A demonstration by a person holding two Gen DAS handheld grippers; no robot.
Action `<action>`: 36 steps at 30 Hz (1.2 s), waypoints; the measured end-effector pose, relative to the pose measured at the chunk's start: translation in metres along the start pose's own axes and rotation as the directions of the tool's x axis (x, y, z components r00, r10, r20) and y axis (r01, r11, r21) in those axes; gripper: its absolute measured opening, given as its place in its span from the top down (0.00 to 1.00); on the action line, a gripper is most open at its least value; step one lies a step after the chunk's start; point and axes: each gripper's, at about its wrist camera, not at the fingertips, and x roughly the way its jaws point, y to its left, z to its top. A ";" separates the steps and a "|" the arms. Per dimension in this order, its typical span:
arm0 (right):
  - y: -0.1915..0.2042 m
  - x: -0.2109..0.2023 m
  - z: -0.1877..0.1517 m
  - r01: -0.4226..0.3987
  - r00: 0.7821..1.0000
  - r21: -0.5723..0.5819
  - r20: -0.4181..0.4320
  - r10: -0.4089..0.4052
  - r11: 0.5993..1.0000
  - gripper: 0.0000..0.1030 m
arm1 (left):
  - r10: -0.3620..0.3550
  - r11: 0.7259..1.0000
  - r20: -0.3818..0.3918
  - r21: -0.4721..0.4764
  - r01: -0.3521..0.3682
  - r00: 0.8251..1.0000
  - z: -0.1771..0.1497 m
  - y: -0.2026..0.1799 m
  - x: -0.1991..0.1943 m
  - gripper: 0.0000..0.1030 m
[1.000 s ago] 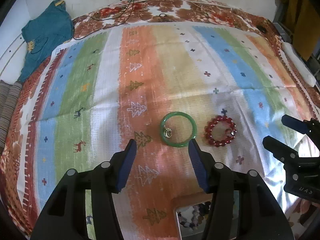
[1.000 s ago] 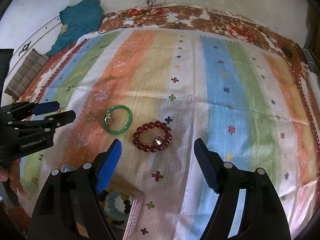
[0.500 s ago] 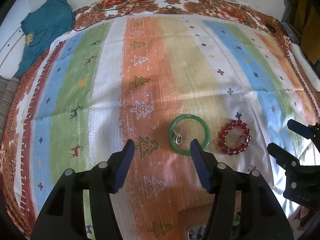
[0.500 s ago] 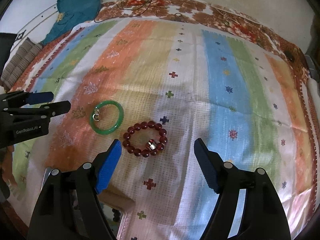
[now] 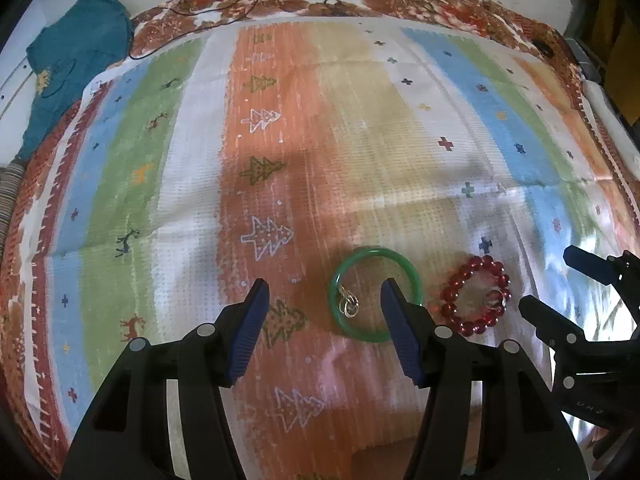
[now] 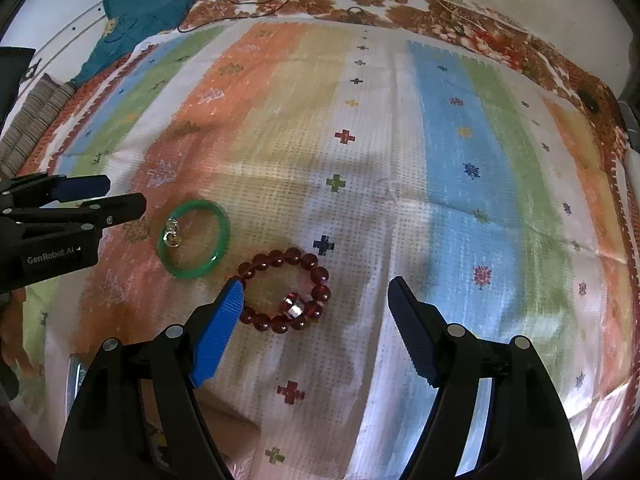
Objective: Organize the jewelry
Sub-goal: 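Move both open tools toward the green jade bangle and red bead bracelet, then grasp the green jade bangle with left tool while right tool grasps red bead bracelet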
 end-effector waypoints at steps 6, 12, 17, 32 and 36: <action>0.000 0.009 0.007 0.002 1.000 -0.022 -0.014 -0.002 1.000 0.27 | -0.001 1.000 -0.032 0.016 0.002 0.999 0.002 -0.001 0.014 0.44; -0.005 0.023 0.010 -0.006 0.999 0.006 -0.046 0.007 1.000 0.27 | 0.004 0.999 -0.044 0.035 -0.003 0.999 0.005 -0.004 0.024 0.43; -0.010 0.035 0.012 -0.002 0.997 0.008 -0.073 0.003 1.000 0.27 | -0.002 0.999 -0.062 0.041 0.005 0.998 0.009 -0.008 0.032 0.43; -0.010 0.064 0.014 -0.005 0.991 -0.020 -0.131 0.002 1.000 0.27 | 0.026 0.995 -0.104 0.098 -0.016 0.994 0.012 -0.014 0.058 0.44; -0.009 0.065 0.016 0.000 0.992 -0.026 -0.124 -0.003 1.000 0.31 | 0.027 0.995 -0.119 0.097 -0.015 0.993 0.012 -0.012 0.066 0.52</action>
